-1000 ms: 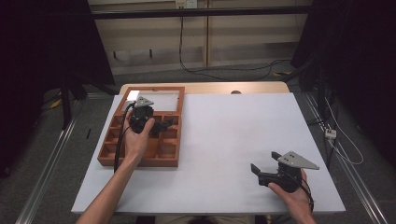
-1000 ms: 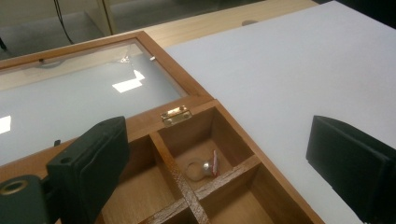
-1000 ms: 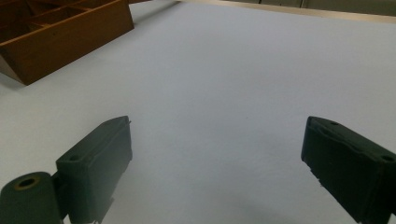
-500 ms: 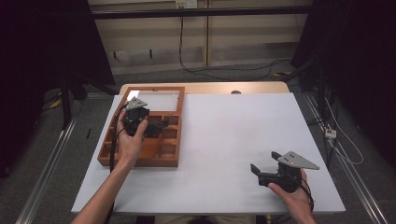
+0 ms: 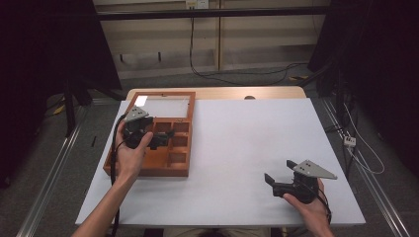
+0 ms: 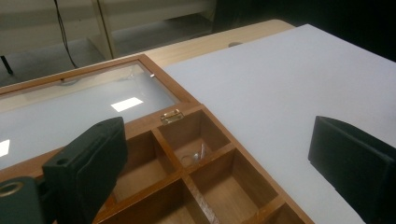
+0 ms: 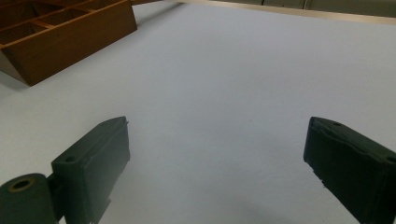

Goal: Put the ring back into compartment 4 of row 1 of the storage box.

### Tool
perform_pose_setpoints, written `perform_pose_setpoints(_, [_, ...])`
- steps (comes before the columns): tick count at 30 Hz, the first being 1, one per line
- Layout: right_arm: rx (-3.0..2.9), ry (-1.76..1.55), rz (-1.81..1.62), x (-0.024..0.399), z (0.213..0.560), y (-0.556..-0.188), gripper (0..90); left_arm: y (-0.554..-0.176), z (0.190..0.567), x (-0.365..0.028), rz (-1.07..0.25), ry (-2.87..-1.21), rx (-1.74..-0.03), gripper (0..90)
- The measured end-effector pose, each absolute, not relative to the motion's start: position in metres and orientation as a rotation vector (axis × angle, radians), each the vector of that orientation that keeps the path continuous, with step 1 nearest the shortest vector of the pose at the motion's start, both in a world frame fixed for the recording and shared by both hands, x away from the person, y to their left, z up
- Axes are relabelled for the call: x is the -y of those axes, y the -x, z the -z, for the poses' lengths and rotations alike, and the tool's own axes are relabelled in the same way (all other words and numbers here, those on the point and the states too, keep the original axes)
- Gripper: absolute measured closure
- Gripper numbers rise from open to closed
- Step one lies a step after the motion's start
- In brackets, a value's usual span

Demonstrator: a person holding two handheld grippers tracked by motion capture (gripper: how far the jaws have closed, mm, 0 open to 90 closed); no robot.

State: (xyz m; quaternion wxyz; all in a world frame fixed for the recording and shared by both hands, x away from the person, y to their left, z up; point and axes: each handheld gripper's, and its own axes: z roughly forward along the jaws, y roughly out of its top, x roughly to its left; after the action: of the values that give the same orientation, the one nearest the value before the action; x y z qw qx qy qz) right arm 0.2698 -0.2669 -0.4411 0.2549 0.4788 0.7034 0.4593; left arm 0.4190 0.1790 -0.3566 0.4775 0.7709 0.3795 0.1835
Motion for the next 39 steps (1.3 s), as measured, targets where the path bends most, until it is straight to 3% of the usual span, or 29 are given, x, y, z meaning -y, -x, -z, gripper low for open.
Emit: perform_pose_setpoints(39, [-1.910,-1.300,-1.241,0.266,0.441,-0.270,7.0,-0.359,0.369,-0.211,-0.532,-1.939,-0.903,4.6])
